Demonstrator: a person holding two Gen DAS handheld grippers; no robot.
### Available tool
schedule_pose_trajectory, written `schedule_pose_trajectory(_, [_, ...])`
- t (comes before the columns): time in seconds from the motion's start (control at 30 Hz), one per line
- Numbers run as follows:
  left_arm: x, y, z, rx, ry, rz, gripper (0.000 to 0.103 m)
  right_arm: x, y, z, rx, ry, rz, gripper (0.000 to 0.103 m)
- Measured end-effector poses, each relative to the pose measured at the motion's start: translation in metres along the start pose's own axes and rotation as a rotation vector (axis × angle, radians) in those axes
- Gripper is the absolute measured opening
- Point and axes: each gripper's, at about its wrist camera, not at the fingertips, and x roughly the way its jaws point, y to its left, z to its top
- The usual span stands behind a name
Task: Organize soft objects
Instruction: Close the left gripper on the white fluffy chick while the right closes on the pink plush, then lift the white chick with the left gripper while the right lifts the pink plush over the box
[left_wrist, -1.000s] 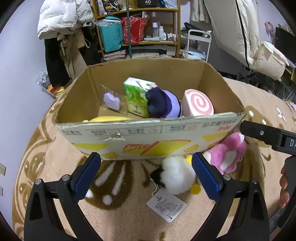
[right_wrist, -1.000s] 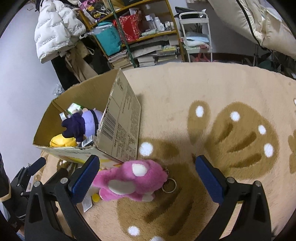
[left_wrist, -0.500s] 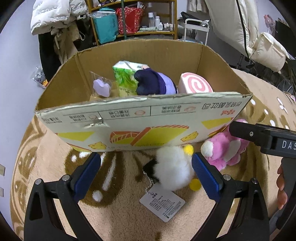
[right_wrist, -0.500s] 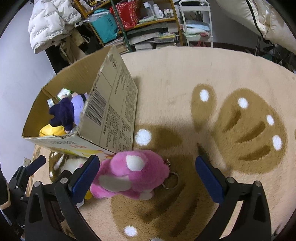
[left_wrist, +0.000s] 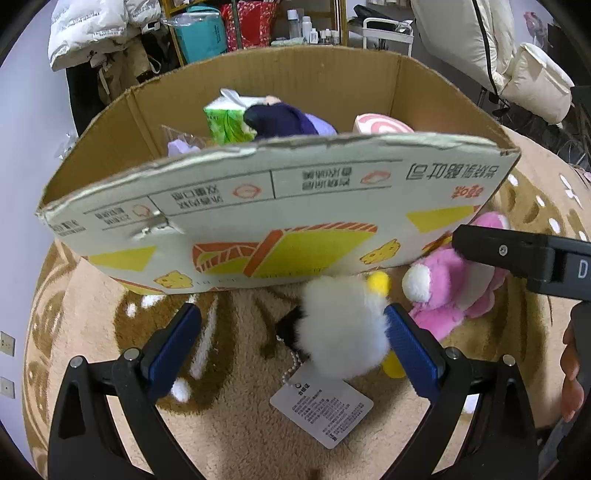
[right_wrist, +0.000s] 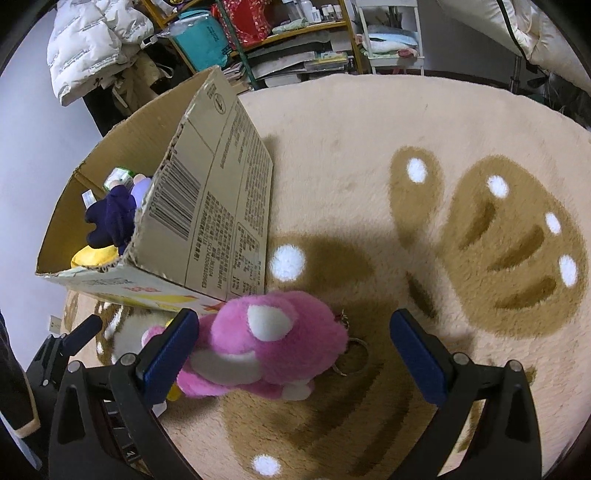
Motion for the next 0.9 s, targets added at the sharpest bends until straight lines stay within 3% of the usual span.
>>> schedule_pose_trajectory(0.27, [0.017, -0.014, -0.002, 0.03, 0.036, 0.018, 0.098, 0.01, -0.008, 0.001, 0.07, 0.032, 0.046, 0.103])
schedule_pose_trajectory(0.37, [0.019, -0.02, -0.004, 0.043, 0.03, 0.031, 0.098, 0.011, -0.006, 0.001, 0.055, 0.03, 0.026, 0.103])
schedule_pose_trajectory(0.47, [0.021, -0.025, -0.004, 0.043, 0.029, 0.013, 0.086, 0.013, 0.001, 0.001, 0.032, 0.035, 0.03, 0.103])
schedule_pose_trajectory(0.57, [0.021, -0.03, -0.004, 0.039, 0.025, -0.028, 0.066, 0.018, 0.005, -0.001, 0.023, 0.049, 0.054, 0.102])
schedule_pose_trajectory(0.63, [0.021, -0.035, -0.006, 0.036, 0.027, -0.065, 0.049, 0.017, 0.008, -0.002, 0.015, 0.044, 0.067, 0.092])
schedule_pose_trajectory(0.7, [0.019, -0.037, -0.008, 0.039, 0.019, -0.069, 0.045, 0.017, 0.011, -0.002, 0.013, 0.049, 0.098, 0.078])
schedule_pose_trajectory(0.9, [0.009, -0.031, -0.013, 0.0, 0.023, -0.089, 0.042, 0.015, 0.017, -0.003, -0.002, 0.035, 0.106, 0.07])
